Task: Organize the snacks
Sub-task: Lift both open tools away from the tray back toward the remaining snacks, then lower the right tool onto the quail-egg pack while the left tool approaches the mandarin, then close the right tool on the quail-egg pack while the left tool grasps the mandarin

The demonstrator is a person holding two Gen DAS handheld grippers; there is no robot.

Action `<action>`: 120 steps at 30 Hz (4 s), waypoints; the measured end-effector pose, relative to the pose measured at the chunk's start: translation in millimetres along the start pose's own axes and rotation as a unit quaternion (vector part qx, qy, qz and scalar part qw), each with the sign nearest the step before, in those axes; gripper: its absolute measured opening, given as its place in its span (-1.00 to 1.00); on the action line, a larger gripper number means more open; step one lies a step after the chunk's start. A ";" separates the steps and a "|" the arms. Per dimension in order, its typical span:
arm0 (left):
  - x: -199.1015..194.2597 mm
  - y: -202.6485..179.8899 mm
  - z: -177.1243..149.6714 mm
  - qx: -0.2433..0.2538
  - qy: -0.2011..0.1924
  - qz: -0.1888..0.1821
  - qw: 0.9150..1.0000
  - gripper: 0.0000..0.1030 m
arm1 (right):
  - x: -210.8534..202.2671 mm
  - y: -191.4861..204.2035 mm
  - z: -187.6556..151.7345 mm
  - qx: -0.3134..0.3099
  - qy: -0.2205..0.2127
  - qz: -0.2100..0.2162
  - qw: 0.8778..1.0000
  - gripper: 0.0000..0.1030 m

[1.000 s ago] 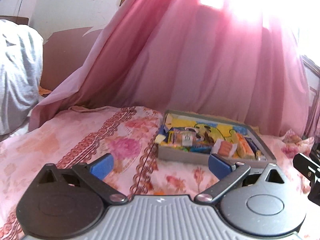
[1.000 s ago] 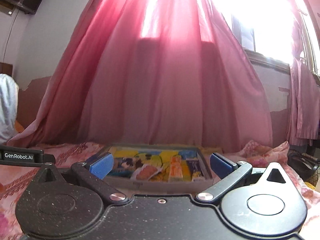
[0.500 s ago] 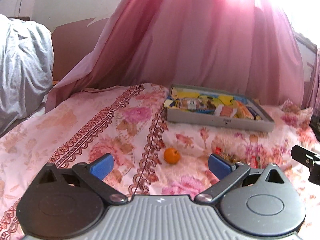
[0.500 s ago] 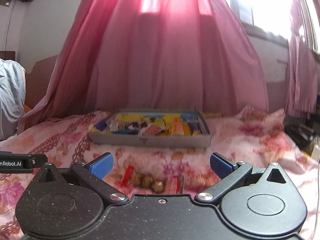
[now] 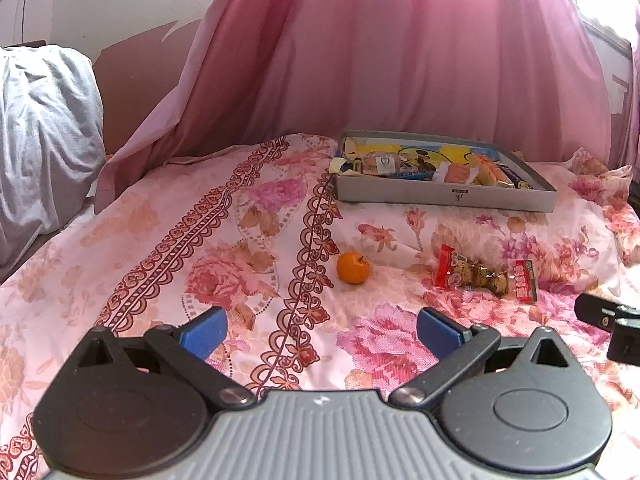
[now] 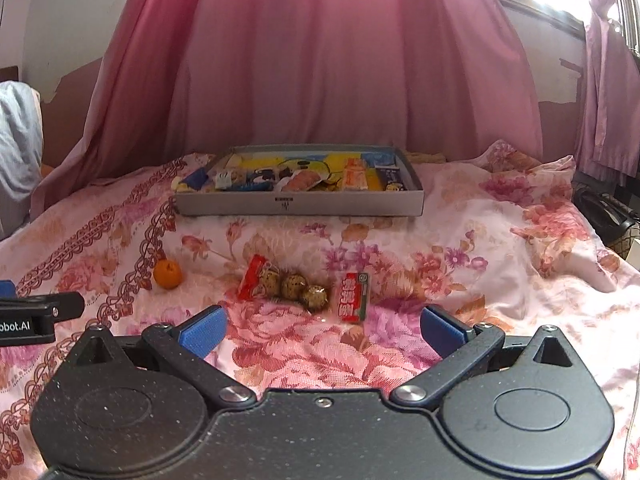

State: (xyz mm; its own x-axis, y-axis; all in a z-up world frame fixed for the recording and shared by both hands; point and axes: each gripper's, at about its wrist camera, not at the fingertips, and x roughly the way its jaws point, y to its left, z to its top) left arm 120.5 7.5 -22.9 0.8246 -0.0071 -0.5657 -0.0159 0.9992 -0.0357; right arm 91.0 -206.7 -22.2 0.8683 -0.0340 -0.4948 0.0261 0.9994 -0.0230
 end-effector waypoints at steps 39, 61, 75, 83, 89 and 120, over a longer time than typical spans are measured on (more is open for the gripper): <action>86.9 10.4 50.7 0.094 0.018 -0.041 0.995 0.99 | 98.4 -2.3 19.0 -0.132 0.058 0.110 0.983 0.99; 166.6 3.3 49.7 0.022 0.065 -0.112 0.991 0.99 | 206.4 -69.7 18.8 0.151 0.128 0.108 0.974 0.99; 172.1 14.0 49.9 -0.016 0.078 -0.122 0.989 0.99 | 161.5 -36.6 30.2 0.075 0.196 0.195 0.958 0.98; 180.6 8.7 41.8 0.005 0.074 -0.139 0.987 0.99 | 158.2 -33.0 36.5 -0.047 0.129 0.102 0.985 0.97; 192.1 7.9 33.8 0.008 0.083 -0.161 0.984 0.92 | 197.0 -28.1 34.8 -0.070 0.143 0.181 0.970 0.88; 200.4 11.2 11.0 0.015 0.090 -0.145 0.985 -0.23 | 168.6 23.2 10.0 -0.079 0.177 0.192 0.962 -0.09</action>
State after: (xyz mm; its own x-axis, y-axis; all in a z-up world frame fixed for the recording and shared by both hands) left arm 291.8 17.7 -127.6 0.6784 -0.2969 -0.6720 0.2249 0.9547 -0.1948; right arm 243.0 -189.2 -97.5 0.5759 0.3089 -0.7569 -0.3630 0.9262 0.1018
